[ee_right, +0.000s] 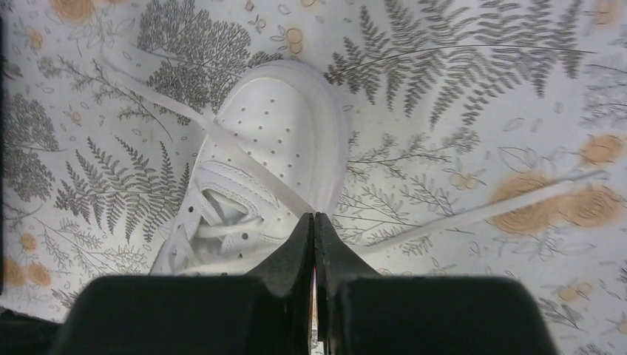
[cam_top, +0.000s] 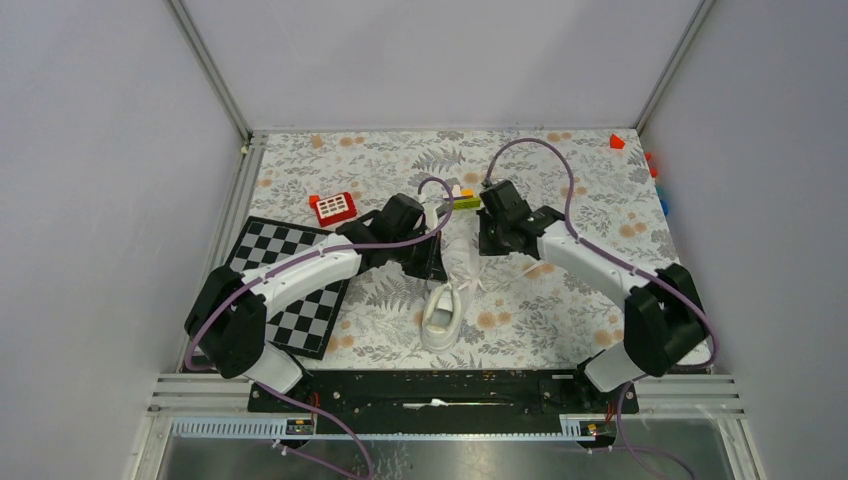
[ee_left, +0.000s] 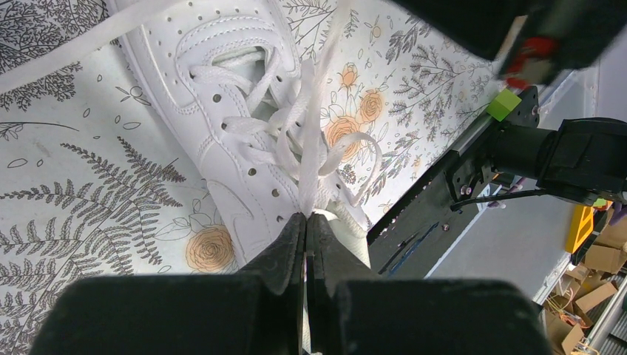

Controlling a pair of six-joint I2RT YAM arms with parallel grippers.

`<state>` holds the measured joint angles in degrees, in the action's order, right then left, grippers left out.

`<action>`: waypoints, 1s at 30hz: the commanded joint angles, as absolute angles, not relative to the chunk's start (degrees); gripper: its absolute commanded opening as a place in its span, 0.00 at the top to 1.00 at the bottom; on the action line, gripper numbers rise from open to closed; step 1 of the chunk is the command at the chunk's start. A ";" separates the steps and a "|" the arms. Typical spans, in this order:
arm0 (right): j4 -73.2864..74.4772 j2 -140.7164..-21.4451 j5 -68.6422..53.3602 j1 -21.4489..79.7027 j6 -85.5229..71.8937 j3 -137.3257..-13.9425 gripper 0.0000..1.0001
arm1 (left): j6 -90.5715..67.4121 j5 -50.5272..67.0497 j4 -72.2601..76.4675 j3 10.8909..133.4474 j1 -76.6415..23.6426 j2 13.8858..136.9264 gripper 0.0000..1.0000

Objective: Tie the shoes
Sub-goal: Cross the shoelace with the shoelace.

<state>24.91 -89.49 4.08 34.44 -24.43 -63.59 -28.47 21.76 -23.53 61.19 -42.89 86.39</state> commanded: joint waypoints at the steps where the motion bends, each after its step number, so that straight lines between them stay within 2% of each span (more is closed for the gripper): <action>1: 22.54 -81.18 12.74 33.79 -27.73 -60.94 1.00 | -27.86 22.18 -23.29 59.96 -42.60 84.73 1.00; 14: 19.01 -64.63 24.92 33.53 -31.17 -57.18 1.00 | -27.60 22.30 -23.03 59.54 -42.62 84.82 1.00; 30: 19.99 -68.95 23.21 33.35 -29.39 -63.45 1.00 | -27.89 21.90 -22.10 58.66 -42.63 83.10 1.00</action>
<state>20.32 -66.57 23.03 33.80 -30.24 -59.07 -28.47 22.04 -21.80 59.42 -42.81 85.27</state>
